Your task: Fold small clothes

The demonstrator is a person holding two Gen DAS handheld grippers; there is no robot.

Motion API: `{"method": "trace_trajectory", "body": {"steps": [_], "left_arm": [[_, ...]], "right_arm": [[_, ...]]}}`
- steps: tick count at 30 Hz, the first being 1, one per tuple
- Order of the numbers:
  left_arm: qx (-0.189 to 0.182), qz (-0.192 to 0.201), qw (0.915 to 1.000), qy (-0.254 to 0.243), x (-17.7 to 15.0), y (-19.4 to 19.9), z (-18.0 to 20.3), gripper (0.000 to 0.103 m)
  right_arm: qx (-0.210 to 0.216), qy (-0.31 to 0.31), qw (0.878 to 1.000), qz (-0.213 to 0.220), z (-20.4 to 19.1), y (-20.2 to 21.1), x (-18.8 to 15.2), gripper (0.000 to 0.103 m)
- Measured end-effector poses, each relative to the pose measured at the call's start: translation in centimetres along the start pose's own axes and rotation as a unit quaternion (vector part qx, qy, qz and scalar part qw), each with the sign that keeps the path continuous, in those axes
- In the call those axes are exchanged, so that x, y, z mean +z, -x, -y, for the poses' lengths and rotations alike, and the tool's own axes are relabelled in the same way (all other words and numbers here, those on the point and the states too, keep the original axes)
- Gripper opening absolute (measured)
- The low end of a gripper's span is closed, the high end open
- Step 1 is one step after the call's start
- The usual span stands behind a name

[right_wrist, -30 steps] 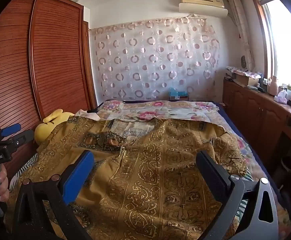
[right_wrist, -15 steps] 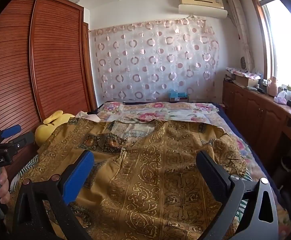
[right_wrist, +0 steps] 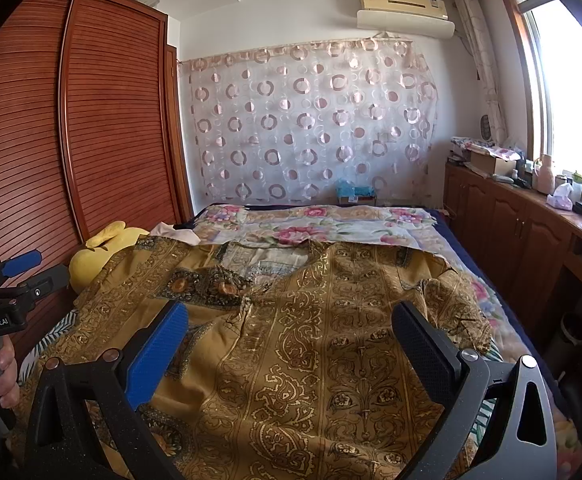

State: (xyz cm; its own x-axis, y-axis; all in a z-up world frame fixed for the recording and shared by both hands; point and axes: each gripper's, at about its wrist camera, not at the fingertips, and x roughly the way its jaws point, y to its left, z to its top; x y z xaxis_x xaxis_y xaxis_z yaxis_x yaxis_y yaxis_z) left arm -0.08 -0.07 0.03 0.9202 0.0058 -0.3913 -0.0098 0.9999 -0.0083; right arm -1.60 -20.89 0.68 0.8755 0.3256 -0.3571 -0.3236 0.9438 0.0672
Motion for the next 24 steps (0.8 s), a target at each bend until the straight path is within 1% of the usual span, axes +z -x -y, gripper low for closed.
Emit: {"method": "trace_trajectory", "body": {"steps": [24], "left_arm": [[0.000,0.001,1.0000,-0.002,0.00,-0.01,0.01,0.103]], "right_arm": [[0.000,0.001,1.000,0.000,-0.06,0.06,0.08,0.102]]}}
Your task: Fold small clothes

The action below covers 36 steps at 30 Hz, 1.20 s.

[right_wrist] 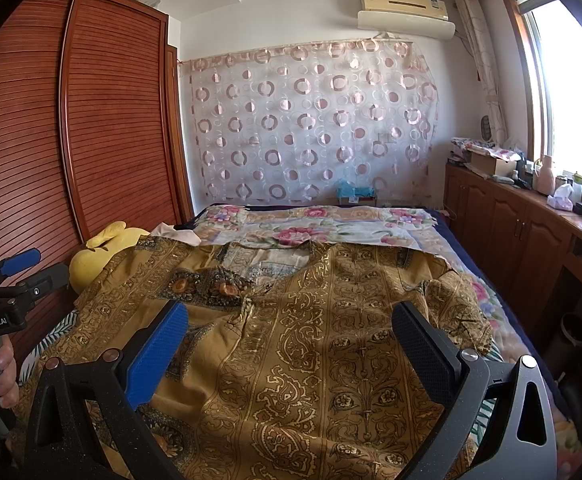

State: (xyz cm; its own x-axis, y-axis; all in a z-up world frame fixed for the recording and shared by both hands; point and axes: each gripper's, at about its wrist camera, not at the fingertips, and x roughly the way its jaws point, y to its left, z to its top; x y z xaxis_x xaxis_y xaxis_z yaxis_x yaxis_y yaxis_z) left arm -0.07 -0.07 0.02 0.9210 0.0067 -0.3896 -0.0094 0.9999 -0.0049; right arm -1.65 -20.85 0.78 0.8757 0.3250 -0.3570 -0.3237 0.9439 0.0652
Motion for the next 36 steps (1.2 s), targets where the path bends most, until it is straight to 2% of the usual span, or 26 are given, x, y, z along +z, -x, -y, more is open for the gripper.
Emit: {"method": "trace_trajectory", "body": {"steps": [36], "left_arm": [[0.000,0.002,1.0000,-0.001,0.00,0.01,0.01,0.103]], "right_arm": [[-0.001,-0.001,1.000,0.002,-0.20,-0.07,-0.05,0.102]]}}
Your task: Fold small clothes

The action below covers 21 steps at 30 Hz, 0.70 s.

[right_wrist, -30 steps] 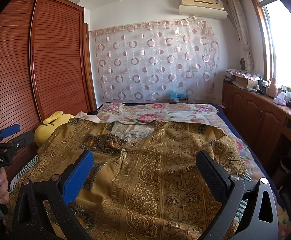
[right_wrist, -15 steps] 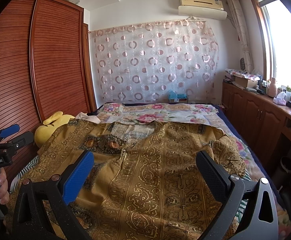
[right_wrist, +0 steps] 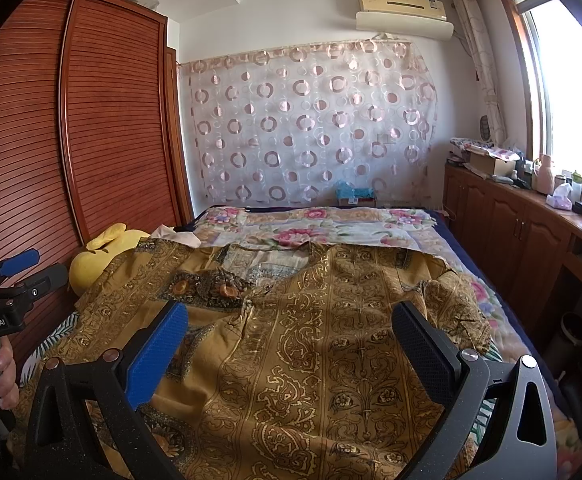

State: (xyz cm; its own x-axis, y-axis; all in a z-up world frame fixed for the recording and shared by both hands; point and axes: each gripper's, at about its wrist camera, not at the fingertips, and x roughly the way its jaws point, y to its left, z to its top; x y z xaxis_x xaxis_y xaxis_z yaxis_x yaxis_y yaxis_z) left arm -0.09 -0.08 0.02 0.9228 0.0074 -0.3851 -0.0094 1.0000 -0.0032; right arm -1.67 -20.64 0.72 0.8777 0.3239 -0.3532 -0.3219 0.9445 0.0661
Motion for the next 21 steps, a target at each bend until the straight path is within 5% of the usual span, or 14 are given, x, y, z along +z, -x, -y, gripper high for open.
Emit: {"method": "trace_trajectory", "body": {"steps": [9,21], "left_arm": [[0.010,-0.011,0.9999,-0.003,-0.4,-0.9,-0.7,0.103],[0.036,-0.070,0.9969,0.005,-2.3,-4.0,-6.9,0.103]], "right_arm": [[0.013,0.005,1.000,-0.011,-0.2,-1.0,-0.6,0.102],[0.050,0.023,0.997,-0.052,-0.9,-4.1,-1.2,0.102]]}}
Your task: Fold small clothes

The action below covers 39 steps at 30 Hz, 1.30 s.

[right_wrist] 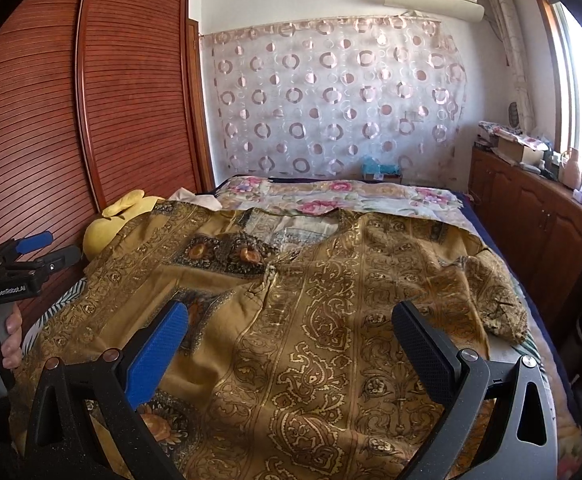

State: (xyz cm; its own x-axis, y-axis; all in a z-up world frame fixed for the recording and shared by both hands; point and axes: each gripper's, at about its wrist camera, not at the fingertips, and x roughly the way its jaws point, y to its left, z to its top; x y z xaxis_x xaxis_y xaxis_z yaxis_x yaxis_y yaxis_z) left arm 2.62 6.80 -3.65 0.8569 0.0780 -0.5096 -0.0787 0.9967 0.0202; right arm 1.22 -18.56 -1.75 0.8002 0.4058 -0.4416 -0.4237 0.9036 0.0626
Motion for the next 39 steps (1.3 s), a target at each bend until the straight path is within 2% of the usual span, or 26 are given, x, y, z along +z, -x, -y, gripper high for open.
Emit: {"method": "trace_trajectory", "body": {"steps": [6,12,17,22,24,27,29,33,39], "left_arm": [[0.017,-0.024,0.9995,0.007,-0.2,-1.8,-3.4,0.103],[0.032,-0.051,0.9977,0.031,-0.5,-3.9,-7.6,0.103],[0.043,-0.075,0.9952,0.047,-0.7,-5.7,-10.6,0.103],[0.046,-0.097,0.9929,0.051,-1.0,-7.1,-12.9,0.103],[0.041,-0.105,0.9921,0.055,-1.1,-7.8,-13.6,0.103],[0.009,-0.117,0.9905,0.071,-1.4,-9.3,-14.6,0.102],[-0.014,-0.138,0.9880,0.067,-1.6,-10.6,-15.0,0.095],[-0.026,-0.173,0.9830,0.058,-1.8,-12.9,-15.7,0.085],[-0.077,-0.195,0.9748,0.076,-2.3,-13.9,-16.3,0.054]], "right_arm": [[0.027,0.027,0.999,-0.013,-0.5,-0.9,1.1,0.102],[0.051,0.064,0.996,-0.036,-1.4,-3.9,1.6,0.102],[0.073,0.069,0.993,-0.066,-1.3,-6.0,0.9,0.102],[0.081,0.071,0.990,-0.089,-0.5,-7.2,1.7,0.102],[0.083,0.072,0.990,-0.092,-0.3,-7.5,2.1,0.102],[0.085,0.078,0.989,-0.095,-0.4,-8.0,2.6,0.102],[0.084,0.090,0.988,-0.094,-0.6,-8.4,3.1,0.102],[0.080,0.121,0.986,-0.086,-1.4,-8.7,3.8,0.102],[0.107,0.134,0.981,-0.091,-3.4,-9.7,3.9,0.102]]}}
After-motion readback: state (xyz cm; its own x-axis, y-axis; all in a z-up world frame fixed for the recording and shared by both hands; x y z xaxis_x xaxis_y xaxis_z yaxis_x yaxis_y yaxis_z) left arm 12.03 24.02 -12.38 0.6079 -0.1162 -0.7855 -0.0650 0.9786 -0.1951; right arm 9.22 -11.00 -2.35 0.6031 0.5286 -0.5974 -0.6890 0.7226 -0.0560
